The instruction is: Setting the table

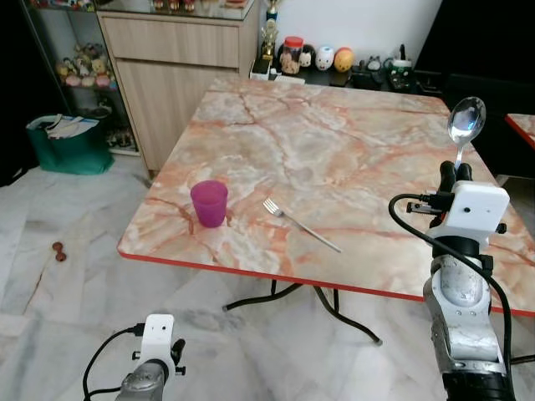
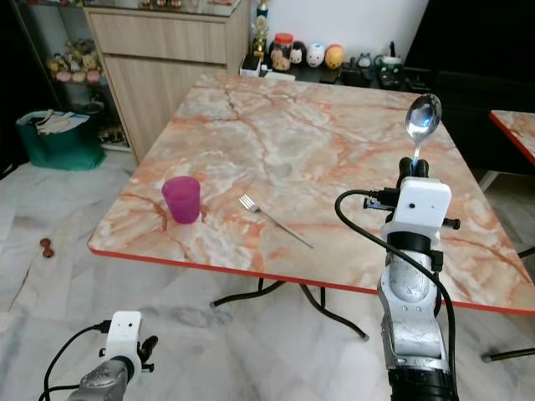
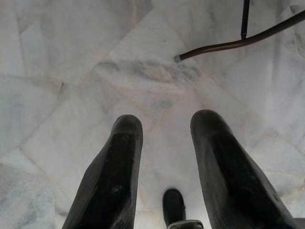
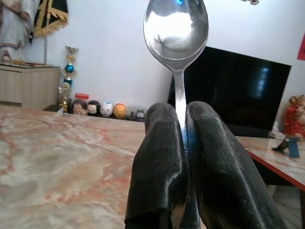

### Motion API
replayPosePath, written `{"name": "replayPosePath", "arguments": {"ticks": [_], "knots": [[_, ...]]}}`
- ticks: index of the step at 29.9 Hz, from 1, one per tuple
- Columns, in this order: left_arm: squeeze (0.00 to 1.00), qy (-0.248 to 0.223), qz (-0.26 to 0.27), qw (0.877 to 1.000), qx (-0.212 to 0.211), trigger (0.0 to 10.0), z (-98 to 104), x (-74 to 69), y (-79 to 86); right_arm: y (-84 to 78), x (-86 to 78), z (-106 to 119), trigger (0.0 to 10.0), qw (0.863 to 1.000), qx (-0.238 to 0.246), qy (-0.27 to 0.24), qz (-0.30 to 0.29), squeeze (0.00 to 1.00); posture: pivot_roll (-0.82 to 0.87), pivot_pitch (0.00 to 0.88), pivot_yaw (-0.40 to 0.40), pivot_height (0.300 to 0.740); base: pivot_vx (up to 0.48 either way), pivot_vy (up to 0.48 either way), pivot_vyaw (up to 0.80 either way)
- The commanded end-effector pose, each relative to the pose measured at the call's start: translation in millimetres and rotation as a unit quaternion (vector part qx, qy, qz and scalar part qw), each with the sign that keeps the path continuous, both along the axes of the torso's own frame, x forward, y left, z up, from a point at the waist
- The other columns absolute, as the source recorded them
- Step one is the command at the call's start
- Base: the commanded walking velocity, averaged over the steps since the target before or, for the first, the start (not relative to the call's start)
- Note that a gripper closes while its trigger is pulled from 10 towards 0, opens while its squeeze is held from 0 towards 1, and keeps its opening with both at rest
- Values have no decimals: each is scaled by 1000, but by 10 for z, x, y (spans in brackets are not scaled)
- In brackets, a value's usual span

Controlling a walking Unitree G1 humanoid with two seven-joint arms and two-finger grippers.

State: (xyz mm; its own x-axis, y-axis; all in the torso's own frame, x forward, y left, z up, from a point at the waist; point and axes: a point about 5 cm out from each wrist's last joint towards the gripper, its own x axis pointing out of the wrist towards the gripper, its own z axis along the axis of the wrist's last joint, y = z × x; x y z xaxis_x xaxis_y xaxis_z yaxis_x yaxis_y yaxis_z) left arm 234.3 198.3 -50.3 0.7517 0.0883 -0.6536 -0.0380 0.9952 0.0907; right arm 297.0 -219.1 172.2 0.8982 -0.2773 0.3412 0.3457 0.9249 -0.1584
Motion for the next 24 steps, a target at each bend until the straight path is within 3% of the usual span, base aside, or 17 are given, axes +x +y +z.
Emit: {"name": "replayPosePath", "arguments": {"ticks": [1,5,14,22,24], "knots": [[0,13,-4,1000,8,10000,-34,-41,-9,-35,-17,26,10000,1000,-2,-3,-4,0,65,0,-58,740,0,0,0],[0,23,-21,999,15,10000,-54,-64,-20,-15,-18,32,10000,1000,0,-6,-4,0,54,0,-50,740,0,0,0],[0,27,-22,999,20,10000,-59,-75,-3,-18,-32,18,10000,1000,-1,-5,-5,0,47,0,-40,740,0,-474,0],[0,26,-23,999,21,10000,-51,-63,-2,-10,-26,17,10000,1000,1,-5,-4,0,52,0,-41,740,0,0,0],[0,24,-23,999,21,10000,-47,-57,0,-16,-22,25,10000,1000,2,-7,-5,0,54,0,-42,740,0,-480,0]]}}
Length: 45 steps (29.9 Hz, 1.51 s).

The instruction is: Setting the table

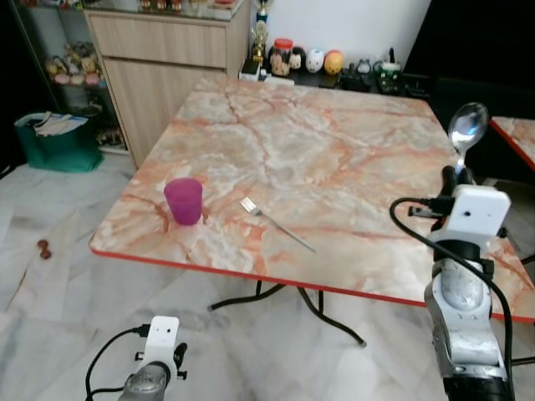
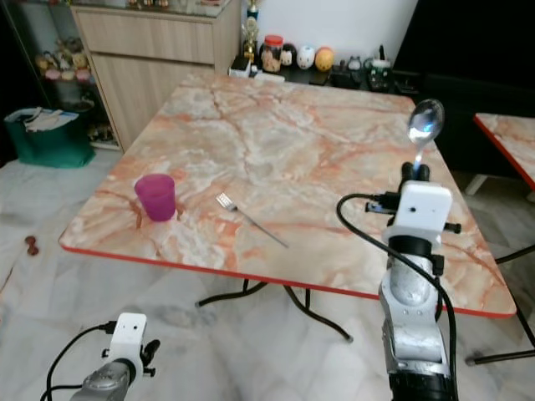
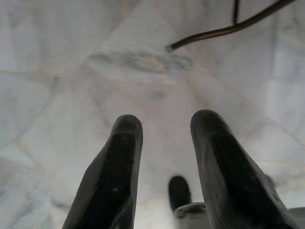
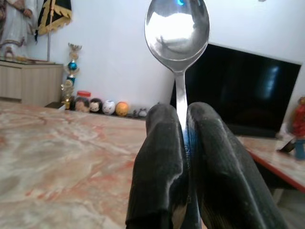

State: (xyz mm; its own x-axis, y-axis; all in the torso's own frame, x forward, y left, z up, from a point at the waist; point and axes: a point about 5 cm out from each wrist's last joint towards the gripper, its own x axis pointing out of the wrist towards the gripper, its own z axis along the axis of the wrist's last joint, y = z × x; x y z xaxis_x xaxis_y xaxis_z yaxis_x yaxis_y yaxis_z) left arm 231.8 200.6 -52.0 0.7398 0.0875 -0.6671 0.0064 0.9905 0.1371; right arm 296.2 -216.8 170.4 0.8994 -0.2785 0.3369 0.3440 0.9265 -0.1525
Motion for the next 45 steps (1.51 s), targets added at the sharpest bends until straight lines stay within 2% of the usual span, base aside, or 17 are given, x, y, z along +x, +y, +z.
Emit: {"name": "replayPosePath", "arguments": {"ticks": [1,11,15,45], "knots": [[0,12,-1,1000,-2,10000,-31,-32,-24,-39,-15,42,10000,1000,-2,-8,-6,0,54,0,-42,740,0,-480,0],[0,14,0,1000,-1,10000,-35,-39,-18,-69,-9,62,10000,1000,6,-12,-10,0,56,0,-47,740,0,-480,0],[0,15,-2,1000,1,10000,-38,-42,-20,-64,-1,66,10000,1000,9,-12,-9,0,56,0,-49,740,0,-480,-636],[0,17,1,1000,-2,10000,-37,-38,-16,-19,17,77,10000,1000,5,-17,0,0,56,0,-45,740,0,-480,0]]}}
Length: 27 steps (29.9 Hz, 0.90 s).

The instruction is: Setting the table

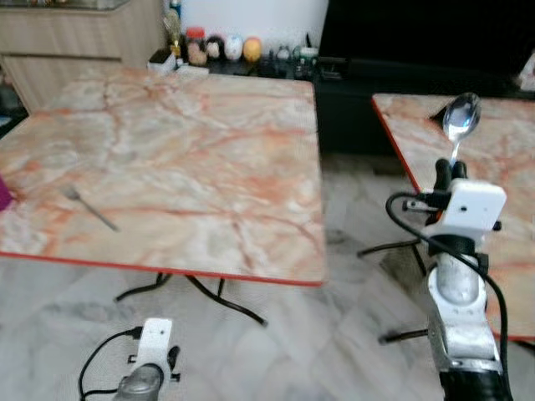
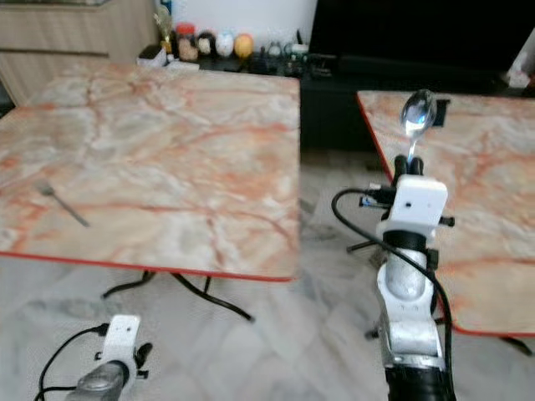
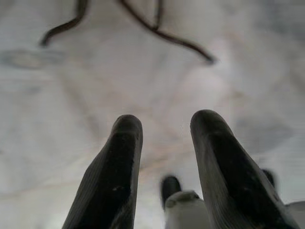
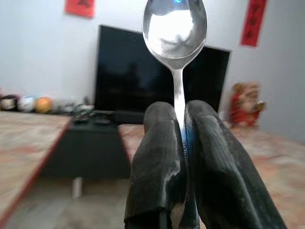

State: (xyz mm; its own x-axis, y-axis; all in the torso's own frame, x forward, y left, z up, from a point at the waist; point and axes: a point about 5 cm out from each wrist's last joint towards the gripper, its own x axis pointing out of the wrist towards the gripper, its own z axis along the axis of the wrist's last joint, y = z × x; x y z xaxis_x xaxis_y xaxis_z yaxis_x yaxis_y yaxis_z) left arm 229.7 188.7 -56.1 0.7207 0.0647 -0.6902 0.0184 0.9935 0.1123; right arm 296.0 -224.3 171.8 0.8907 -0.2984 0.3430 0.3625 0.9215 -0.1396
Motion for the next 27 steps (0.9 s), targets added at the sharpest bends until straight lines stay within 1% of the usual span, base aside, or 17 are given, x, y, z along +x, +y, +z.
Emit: {"name": "replayPosePath", "arguments": {"ticks": [1,16,27], "knots": [[0,3,4,1000,11,10000,3,-19,102,57,19,61,10000,1000,0,-12,10,0,56,0,-45,740,0,-480,0],[0,3,0,1000,5,10000,1,-13,63,44,22,68,10000,1000,1,-11,7,0,46,0,-40,740,0,-480,0],[0,3,0,1000,6,10000,1,-15,72,53,27,59,10000,1000,1,-10,9,0,43,0,-34,740,0,-480,0]]}}
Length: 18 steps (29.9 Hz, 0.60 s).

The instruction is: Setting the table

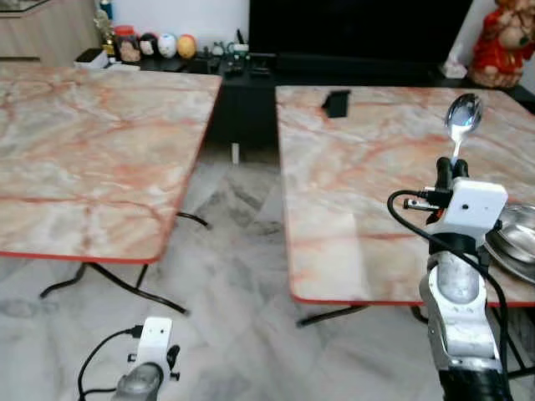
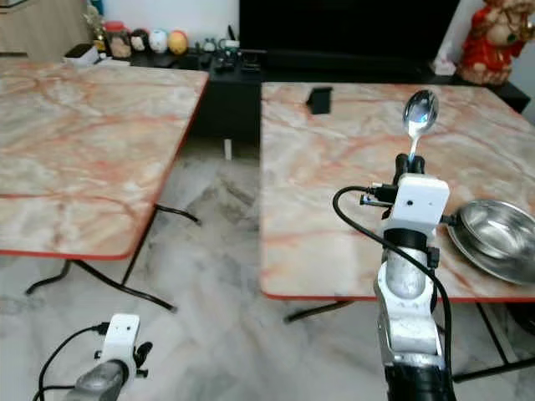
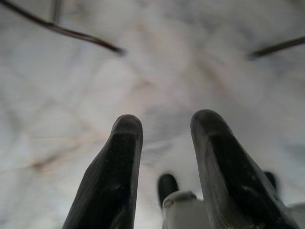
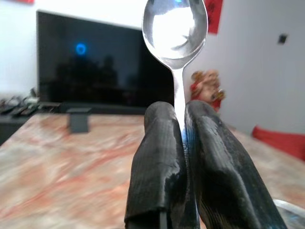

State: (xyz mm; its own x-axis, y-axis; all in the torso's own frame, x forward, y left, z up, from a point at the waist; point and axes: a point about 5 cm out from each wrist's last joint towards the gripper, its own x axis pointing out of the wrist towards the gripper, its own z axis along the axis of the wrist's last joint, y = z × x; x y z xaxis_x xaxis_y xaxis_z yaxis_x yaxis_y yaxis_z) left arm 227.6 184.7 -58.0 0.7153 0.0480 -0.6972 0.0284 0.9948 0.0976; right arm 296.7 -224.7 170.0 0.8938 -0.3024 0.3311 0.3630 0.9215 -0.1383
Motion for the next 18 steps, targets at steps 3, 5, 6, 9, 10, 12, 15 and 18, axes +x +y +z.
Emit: {"name": "replayPosePath", "arguments": {"ticks": [3,5,6,9,10,12,15,18], "knots": [[0,-3,3,1000,12,10000,23,10,110,62,20,79,10000,1000,-2,-16,11,0,40,0,-32,740,0,-480,0],[0,-3,2,1000,11,10000,25,12,107,63,19,77,10000,1000,-2,-16,11,0,41,0,-33,740,0,-480,0],[0,-4,2,1000,11,10000,26,14,107,63,19,76,10000,1000,-2,-15,11,0,41,0,-33,740,0,-480,0],[0,-4,1,1000,11,10000,26,15,105,64,20,65,10000,1000,-5,-12,11,0,39,0,-33,740,0,-480,0],[0,-4,1,1000,11,10000,29,20,101,65,21,63,10000,1000,-10,-10,12,0,39,0,-33,740,0,-480,0],[0,-5,1,1000,11,10000,30,23,99,68,23,64,10000,1000,-13,-9,13,0,39,0,-33,740,0,-480,0],[0,-5,0,1000,11,10000,30,23,100,79,29,69,10000,1000,-18,-9,15,0,39,0,-33,740,0,-477,558],[0,-4,0,1000,11,10000,28,18,101,81,26,65,10000,1000,-18,-8,15,0,38,0,-34,740,0,-472,794]]}}
